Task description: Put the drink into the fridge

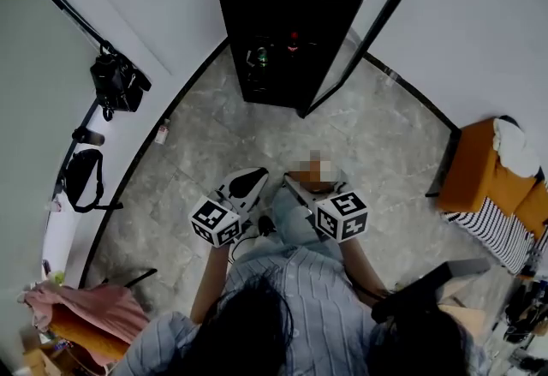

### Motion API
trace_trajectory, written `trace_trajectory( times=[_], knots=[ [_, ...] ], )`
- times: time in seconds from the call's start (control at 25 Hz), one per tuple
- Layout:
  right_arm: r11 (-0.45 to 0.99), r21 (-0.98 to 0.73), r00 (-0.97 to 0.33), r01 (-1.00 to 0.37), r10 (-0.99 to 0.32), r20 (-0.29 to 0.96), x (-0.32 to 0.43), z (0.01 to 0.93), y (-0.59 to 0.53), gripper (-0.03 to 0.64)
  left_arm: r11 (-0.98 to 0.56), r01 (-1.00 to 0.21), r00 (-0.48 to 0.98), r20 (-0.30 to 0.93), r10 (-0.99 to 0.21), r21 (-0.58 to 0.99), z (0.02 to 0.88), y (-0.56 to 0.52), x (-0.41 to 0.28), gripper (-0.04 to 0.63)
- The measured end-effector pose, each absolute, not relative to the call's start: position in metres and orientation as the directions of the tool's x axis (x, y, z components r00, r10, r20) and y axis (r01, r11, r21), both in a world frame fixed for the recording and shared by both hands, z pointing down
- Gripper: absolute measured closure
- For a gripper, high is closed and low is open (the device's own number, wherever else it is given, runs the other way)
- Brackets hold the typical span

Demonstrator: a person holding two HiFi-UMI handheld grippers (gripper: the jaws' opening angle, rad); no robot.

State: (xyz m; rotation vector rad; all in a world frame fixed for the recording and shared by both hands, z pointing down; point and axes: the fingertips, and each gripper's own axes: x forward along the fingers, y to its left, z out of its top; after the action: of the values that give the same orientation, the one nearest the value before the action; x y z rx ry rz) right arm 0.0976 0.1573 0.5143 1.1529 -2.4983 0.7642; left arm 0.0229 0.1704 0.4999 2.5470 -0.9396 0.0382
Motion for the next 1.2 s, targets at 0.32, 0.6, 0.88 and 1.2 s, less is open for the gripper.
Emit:
trace_trajectory(
  times=[0.32, 0.6, 0.88, 1.2],
  knots=[
    [0.563, -0.338, -0.654, -0.755, -0.597, 0.465, 0.106, 0.516, 0.088, 0.290, -0.678, -0.633, 0.766, 0.177, -0.618, 0.373, 0.498, 0.096, 0.035, 0.584],
    [0.596, -0.327, -0.675, -0.733, -0.577, 0.461, 0.112, 0.513, 0.028, 0.290, -0.675, -0.657, 0.747, 0.174, -0.641, 0.335, 0.483, 0.030, 0.040, 0.584],
    [0.592, -0.345, -0.683, -0.728, -0.586, 0.435, 0.113, 0.510, -0.006, 0.290, -0.675, -0.674, 0.735, 0.186, -0.652, 0.300, 0.471, 0.006, 0.037, 0.584],
    [0.606, -0.349, -0.696, -0.715, -0.568, 0.440, 0.110, 0.514, -0.022, 0.290, -0.646, -0.696, 0.713, 0.203, -0.671, 0.314, 0.475, 0.000, 0.030, 0.584]
  ],
)
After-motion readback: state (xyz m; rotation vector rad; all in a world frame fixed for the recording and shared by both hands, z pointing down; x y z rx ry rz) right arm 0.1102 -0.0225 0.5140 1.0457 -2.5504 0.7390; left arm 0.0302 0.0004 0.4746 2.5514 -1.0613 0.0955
